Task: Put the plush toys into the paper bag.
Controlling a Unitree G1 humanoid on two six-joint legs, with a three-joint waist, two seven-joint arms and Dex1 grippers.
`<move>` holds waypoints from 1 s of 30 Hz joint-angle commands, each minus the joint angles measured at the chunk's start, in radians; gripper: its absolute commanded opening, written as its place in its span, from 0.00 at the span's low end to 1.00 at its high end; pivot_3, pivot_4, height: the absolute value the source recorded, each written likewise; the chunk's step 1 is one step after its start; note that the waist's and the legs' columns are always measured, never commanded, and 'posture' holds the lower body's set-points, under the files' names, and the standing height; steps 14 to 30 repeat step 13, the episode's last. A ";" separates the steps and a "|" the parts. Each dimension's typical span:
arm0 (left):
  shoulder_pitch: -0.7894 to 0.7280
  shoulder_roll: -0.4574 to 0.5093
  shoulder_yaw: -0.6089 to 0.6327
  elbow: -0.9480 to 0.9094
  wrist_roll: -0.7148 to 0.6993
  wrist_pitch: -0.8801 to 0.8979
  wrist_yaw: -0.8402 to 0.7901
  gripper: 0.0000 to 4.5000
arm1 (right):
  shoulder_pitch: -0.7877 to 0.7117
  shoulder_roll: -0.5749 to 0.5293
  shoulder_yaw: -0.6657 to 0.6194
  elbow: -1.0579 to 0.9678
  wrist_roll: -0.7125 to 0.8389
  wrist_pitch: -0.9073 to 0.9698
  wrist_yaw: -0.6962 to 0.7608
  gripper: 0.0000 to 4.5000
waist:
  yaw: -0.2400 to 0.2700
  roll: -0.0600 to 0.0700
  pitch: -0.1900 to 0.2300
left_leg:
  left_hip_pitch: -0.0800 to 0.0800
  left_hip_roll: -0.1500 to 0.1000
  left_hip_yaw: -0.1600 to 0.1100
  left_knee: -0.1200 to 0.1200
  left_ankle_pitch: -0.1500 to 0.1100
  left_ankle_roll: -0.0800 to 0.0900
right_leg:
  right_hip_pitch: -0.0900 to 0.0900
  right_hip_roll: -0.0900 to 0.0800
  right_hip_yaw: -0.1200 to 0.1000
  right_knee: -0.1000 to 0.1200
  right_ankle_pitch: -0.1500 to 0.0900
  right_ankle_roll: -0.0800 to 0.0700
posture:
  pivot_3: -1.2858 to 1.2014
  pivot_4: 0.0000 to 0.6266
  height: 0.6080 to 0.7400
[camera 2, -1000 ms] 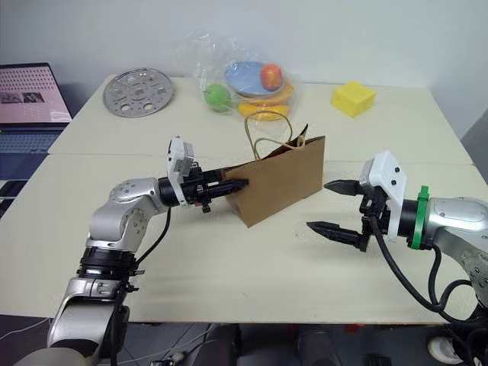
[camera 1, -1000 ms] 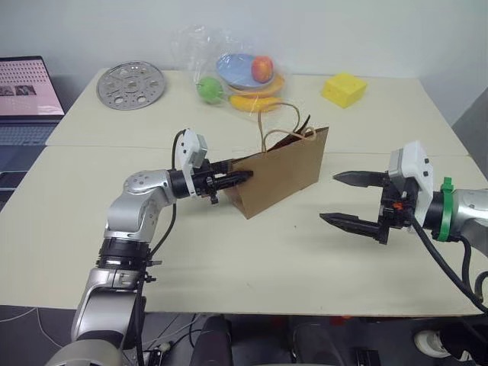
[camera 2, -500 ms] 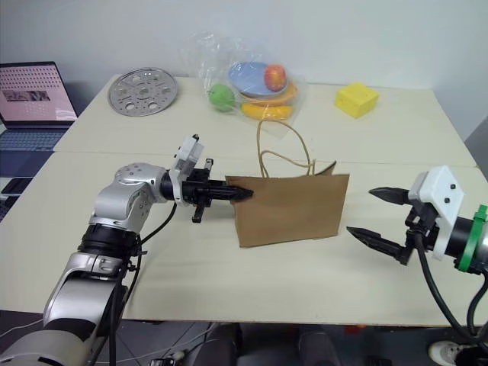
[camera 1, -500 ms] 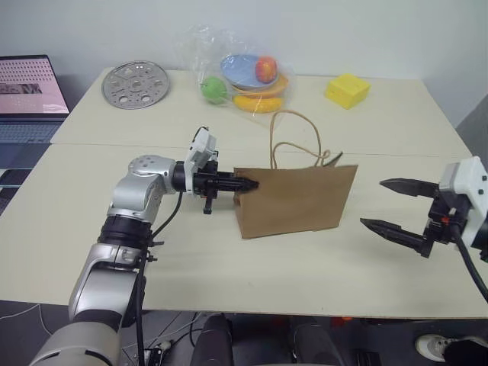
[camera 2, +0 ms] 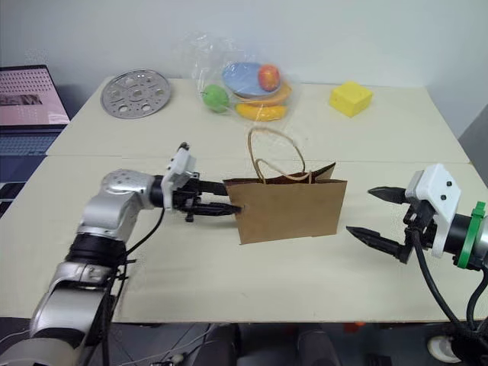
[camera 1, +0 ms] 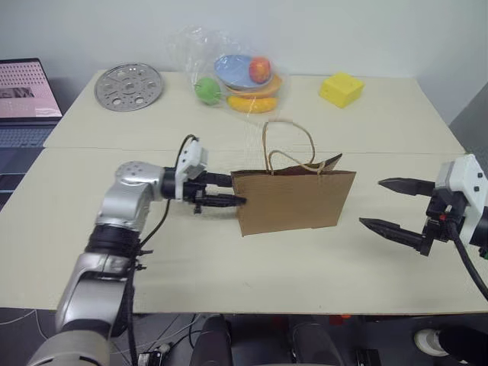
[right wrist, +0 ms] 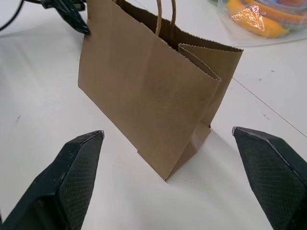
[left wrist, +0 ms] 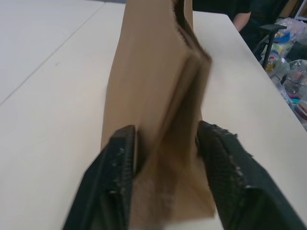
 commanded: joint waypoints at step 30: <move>0.529 0.379 0.461 -0.550 -0.086 0.274 0.242 0.99 | -0.072 -0.206 -0.020 0.325 -0.114 -0.179 0.316 1.00 | 0.005 0.000 0.000 | 0.002 0.000 0.005 -0.001 0.000 0.000 | 0.001 -0.002 0.002 -0.002 -0.003 0.003 | 0.52 0.24 1.00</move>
